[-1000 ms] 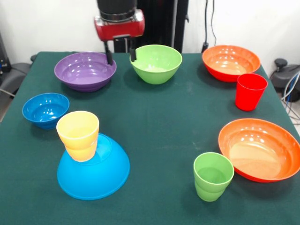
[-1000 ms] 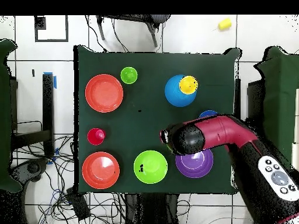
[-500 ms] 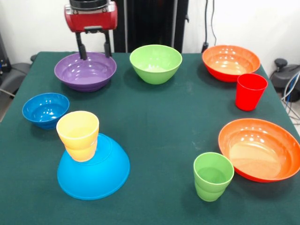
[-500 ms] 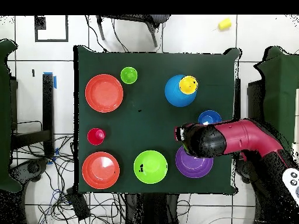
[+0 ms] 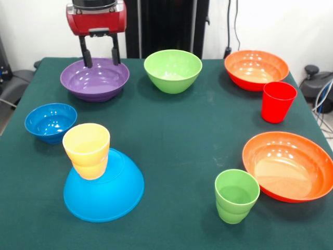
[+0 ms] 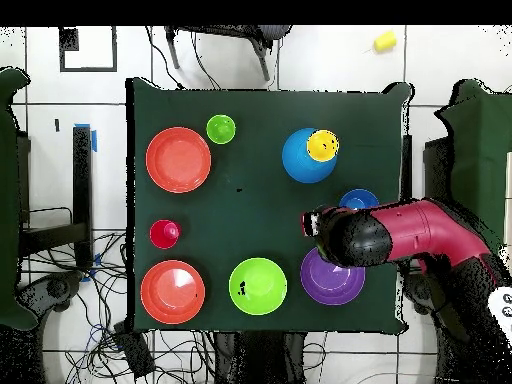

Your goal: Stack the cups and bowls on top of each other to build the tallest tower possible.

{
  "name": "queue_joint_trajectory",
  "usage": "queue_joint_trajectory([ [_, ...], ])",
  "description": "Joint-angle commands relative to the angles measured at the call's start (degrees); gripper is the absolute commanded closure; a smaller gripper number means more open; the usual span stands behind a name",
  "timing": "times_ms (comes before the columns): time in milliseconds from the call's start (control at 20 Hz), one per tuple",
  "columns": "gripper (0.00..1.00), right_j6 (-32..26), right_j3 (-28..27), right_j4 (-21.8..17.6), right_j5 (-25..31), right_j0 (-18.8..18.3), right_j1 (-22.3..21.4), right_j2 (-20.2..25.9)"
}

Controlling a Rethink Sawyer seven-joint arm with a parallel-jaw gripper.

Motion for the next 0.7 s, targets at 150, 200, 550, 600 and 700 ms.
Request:
queue_joint_trajectory([
  [150, 0.00, -18.49, -4.00, -10.62, -5.33, -0.46, 2.77, 0.95],
  [200, 0.00, -18.32, -3.98, -11.39, -5.81, -0.47, 2.84, 0.84],
  [550, 0.00, -17.94, -5.35, -17.01, -8.29, -0.31, 4.04, -0.49],
  [600, 0.00, -18.30, -5.84, -17.21, -8.14, -0.38, 4.46, -0.48],
  [700, 0.00, -18.18, -6.58, -17.93, -8.64, -0.43, 5.44, -0.56],
])
